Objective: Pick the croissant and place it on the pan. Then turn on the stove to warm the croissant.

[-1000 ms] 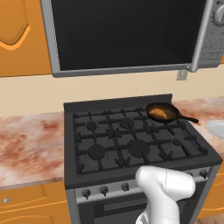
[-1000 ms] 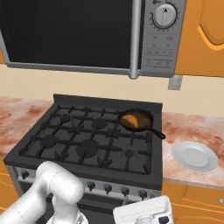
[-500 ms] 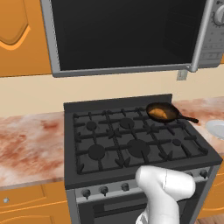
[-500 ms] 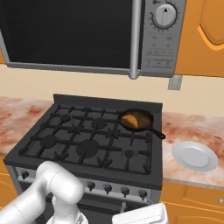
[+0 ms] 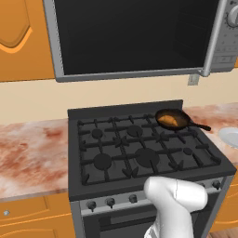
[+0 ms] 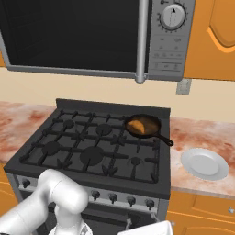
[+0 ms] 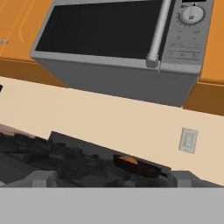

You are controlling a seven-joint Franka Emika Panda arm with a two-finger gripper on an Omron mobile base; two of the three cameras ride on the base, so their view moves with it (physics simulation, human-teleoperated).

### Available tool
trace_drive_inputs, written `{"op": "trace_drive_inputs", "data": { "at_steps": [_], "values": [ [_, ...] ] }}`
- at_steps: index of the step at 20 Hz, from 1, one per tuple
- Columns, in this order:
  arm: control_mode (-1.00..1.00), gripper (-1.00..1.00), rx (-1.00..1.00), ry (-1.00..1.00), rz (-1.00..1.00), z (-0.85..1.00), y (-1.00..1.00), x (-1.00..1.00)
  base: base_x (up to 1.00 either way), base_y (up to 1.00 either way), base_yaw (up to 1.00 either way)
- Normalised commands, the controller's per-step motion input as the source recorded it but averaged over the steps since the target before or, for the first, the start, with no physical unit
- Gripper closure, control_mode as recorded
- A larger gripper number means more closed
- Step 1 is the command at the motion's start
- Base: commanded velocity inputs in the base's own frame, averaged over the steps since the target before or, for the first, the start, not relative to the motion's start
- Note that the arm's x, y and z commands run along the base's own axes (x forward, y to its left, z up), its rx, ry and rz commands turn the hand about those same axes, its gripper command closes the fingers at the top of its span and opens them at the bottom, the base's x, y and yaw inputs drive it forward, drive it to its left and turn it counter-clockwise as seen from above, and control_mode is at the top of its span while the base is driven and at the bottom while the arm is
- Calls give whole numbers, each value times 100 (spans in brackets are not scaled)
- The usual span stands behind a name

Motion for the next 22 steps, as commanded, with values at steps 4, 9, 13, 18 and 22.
{"op": "trace_drive_inputs", "data": {
  "at_steps": [4, 9, 13, 18, 22],
  "values": [
    [-100, -100, 7, 0, 0, -22, 2, 2, 0, 0, 0],
    [-100, -100, 12, 1, 0, -22, 2, 16, 0, 0, 0],
    [-100, -100, 12, 3, 0, -27, 5, 22, 0, 0, 0],
    [-100, -100, 4, 3, 0, -29, 9, 21, 0, 0, 0],
    [-100, -100, 0, 3, 0, -28, 16, 20, 0, 0, 0]
  ]
}}
